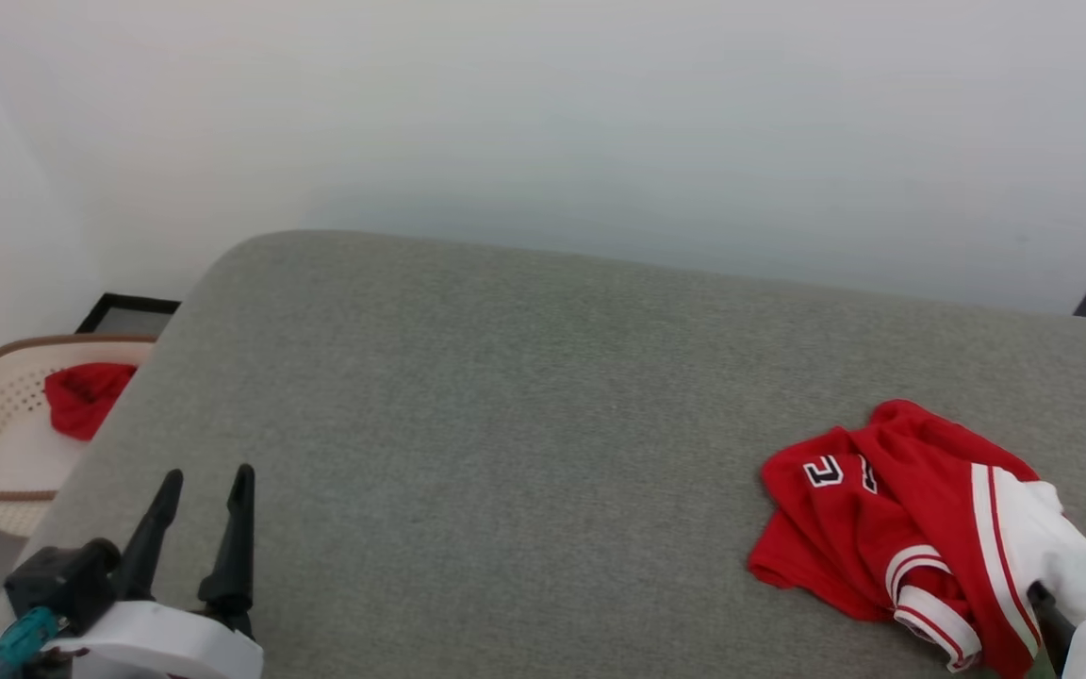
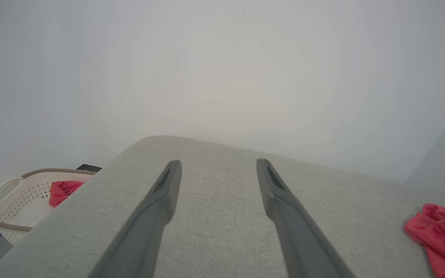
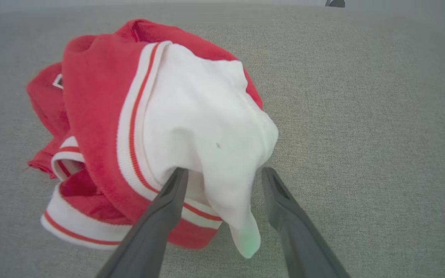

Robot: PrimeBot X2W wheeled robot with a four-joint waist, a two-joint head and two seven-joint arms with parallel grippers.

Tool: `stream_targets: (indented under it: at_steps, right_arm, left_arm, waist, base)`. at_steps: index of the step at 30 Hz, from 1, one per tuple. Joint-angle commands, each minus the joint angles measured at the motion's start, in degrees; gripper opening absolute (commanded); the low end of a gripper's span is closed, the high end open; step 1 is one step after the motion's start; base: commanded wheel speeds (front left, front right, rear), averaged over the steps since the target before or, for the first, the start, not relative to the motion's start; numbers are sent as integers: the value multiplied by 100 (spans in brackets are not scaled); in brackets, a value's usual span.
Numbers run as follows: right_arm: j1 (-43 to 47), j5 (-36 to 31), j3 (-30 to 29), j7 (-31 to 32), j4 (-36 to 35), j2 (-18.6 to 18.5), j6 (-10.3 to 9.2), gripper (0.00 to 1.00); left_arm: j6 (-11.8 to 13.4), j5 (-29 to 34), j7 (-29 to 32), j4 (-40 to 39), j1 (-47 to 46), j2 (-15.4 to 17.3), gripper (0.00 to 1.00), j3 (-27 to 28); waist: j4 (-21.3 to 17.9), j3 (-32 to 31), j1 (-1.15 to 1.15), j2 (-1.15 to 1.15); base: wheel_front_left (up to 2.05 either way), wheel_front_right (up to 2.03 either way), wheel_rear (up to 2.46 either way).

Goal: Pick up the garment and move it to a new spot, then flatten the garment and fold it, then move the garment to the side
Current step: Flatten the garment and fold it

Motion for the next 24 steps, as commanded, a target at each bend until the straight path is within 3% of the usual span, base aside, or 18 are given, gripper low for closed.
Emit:
stream_targets:
  at_steps: [1, 12, 24]
  right_arm:
    - [-80, 61, 4, -67, -78, 8, -4, 100]
    - [-37, -52, 14, -683, -1075, 220, -4, 100]
    - [-103, -500, -30, -2095, -1707, 640, -4, 100]
  left_arm:
    - [8, -16, -20, -47, 66, 43, 100, 33]
    - [-129, -91, 437, -551, -266, 230, 100, -108]
    - [-490, -976, 2571, -872, -1522, 150, 100, -766]
  waist:
    - [-92, 6, 0, 0]
    - [-518, 73, 0, 0]
    - [-1093, 209, 0, 0]
  base:
    - [0, 0, 0]
    - [0, 0, 0]
    - [0, 0, 0]
